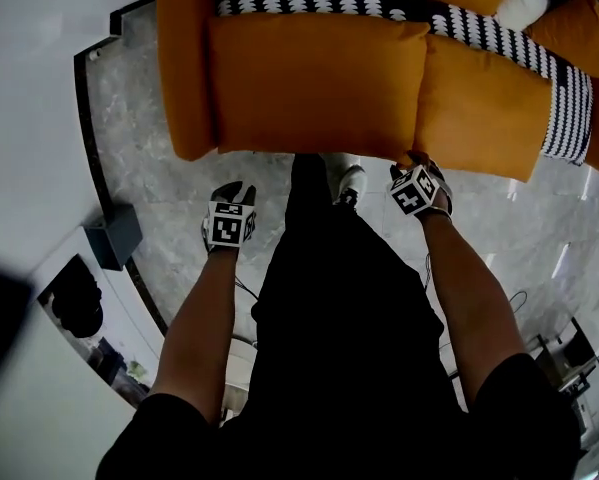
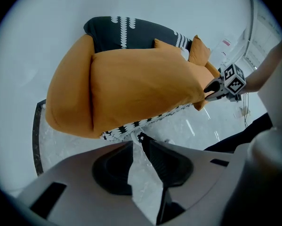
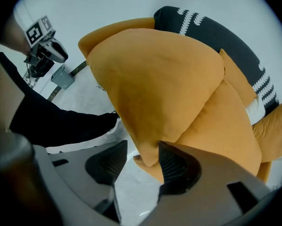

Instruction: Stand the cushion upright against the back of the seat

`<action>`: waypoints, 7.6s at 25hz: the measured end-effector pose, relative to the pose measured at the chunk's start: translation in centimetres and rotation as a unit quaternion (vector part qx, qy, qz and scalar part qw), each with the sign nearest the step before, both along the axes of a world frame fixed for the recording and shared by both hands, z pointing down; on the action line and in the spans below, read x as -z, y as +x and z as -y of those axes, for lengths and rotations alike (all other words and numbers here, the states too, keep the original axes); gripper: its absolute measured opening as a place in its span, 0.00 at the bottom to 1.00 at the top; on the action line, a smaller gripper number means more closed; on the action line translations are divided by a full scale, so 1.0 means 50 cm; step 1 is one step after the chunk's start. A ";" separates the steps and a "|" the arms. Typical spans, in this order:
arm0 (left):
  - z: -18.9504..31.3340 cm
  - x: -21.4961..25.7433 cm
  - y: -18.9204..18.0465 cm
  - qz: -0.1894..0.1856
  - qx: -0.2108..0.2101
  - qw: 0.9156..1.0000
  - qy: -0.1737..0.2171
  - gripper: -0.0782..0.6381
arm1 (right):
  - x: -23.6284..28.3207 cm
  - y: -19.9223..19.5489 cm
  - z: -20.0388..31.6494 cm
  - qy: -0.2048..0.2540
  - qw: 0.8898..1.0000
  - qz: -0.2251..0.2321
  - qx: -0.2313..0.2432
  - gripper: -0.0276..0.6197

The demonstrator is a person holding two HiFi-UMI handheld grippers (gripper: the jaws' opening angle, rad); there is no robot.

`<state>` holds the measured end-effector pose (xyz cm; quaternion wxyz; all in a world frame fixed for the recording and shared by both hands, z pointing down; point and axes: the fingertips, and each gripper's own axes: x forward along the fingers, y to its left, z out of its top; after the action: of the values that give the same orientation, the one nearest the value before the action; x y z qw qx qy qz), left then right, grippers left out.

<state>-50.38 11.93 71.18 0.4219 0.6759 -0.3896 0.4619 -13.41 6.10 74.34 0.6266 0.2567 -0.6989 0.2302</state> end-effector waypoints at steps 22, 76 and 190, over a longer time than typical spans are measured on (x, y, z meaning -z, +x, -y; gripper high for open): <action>0.086 0.046 -0.132 0.059 0.023 0.997 0.038 0.27 | 0.148 -0.032 0.103 0.026 0.970 0.121 -0.207 0.11; 0.574 0.312 -0.167 -0.062 0.082 0.978 0.179 0.14 | 0.472 -0.012 0.603 0.156 0.910 0.213 -0.320 0.11; 0.601 0.831 0.239 -0.261 -0.094 0.903 0.327 0.13 | 0.914 -0.118 0.400 0.315 0.830 0.364 -0.283 0.10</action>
<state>-38.44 -18.14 29.60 0.2185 0.9058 -0.3292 0.1533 -19.31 -13.92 28.66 0.1193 0.5244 -0.8077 0.2417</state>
